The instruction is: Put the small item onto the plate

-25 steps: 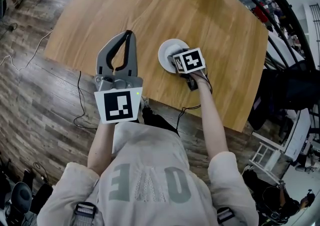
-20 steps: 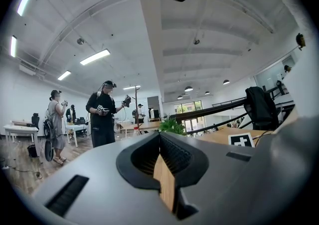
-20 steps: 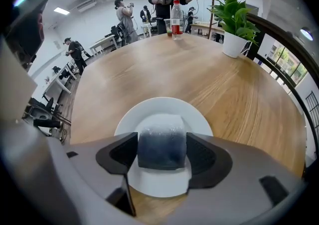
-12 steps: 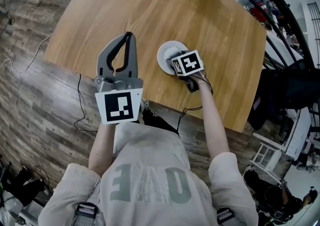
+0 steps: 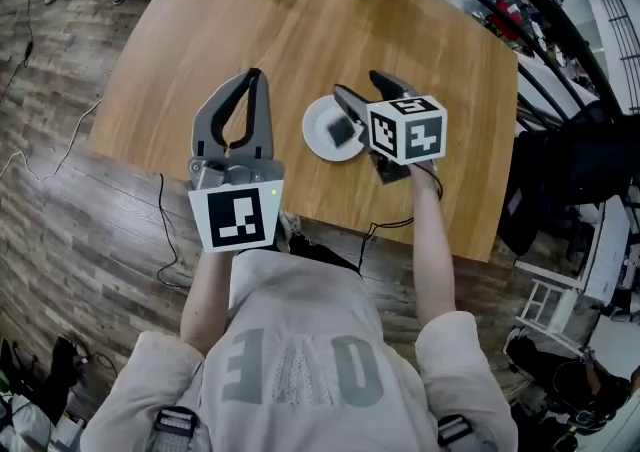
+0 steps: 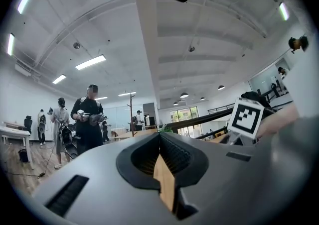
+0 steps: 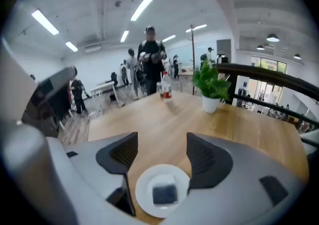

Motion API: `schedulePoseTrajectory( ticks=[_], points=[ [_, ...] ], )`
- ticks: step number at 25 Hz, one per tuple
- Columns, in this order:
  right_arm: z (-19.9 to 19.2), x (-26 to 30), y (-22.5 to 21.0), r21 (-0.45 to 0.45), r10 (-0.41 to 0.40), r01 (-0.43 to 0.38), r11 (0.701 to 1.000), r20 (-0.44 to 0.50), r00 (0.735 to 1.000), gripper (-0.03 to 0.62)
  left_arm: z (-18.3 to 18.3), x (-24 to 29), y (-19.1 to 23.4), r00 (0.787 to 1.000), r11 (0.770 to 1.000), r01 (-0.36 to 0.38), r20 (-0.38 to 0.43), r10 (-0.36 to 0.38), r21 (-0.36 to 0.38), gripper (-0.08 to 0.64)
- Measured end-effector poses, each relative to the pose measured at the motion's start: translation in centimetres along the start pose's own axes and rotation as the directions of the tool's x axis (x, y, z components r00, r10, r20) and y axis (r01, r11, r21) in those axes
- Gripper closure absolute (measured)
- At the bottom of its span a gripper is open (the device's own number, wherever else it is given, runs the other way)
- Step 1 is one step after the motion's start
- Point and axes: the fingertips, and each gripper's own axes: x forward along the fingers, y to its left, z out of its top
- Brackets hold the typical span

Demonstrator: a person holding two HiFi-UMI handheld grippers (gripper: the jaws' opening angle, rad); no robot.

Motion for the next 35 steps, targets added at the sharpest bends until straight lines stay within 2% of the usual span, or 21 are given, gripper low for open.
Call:
schedulePoseTrajectory(
  ticks=[3, 5, 6, 8, 10, 14, 17, 19, 35],
  points=[
    [5.1, -4.3, 1.2, 0.027, -0.010, 0.005, 1.000, 0.187, 0.982, 0.285, 1.6, 0.5, -0.8, 0.999, 1.000, 0.024, 0.037, -0.024, 0.004, 0.552],
    [7.6, -7.4, 1.7, 0.000, -0.074, 0.078, 0.997, 0.300, 0.951, 0.302, 2.8, 0.7, -1.4, 0.997, 0.999, 0.045, 0.067, -0.046, 0.004, 0.552],
    [8.7, -9.1, 1.7, -0.018, -0.133, 0.149, 0.989, 0.354, 0.926, 0.355, 3.4, 0.8, -1.7, 0.995, 0.998, 0.058, 0.081, -0.058, 0.008, 0.551],
    [10.4, -12.8, 1.6, -0.049, -0.263, 0.318, 0.947, 0.450, 0.853, 0.517, 4.7, 0.9, -2.3, 0.991, 0.997, 0.081, 0.106, -0.082, 0.014, 0.552],
    [11.3, -16.0, 2.0, -0.041, -0.338, 0.421, 0.906, 0.528, 0.779, 0.562, 6.1, 0.6, -2.7, 0.987, 0.995, 0.099, 0.128, -0.099, 0.013, 0.551],
    [11.2, -20.5, 2.9, 0.104, -0.386, 0.421, 0.901, 0.635, 0.669, 0.574, 9.0, 0.4, -3.3, 0.974, 0.990, 0.140, 0.180, -0.140, 0.012, 0.552],
    [9.7, -22.3, 3.1, 0.208, -0.449, 0.426, 0.880, 0.655, 0.608, 0.575, 10.3, 0.3, -3.8, 0.962, 0.986, 0.166, 0.217, -0.164, 0.010, 0.552],
    [8.6, -22.7, 3.2, 0.234, -0.476, 0.439, 0.867, 0.649, 0.594, 0.575, 10.7, 0.4, -4.3, 0.957, 0.984, 0.179, 0.228, -0.177, 0.012, 0.552],
    [6.2, -22.8, 1.8, 0.287, -0.520, 0.444, 0.849, 0.597, 0.610, 0.577, 10.9, 1.1, -7.2, 0.943, 0.967, 0.253, 0.211, -0.256, 0.039, 0.552]
  ],
)
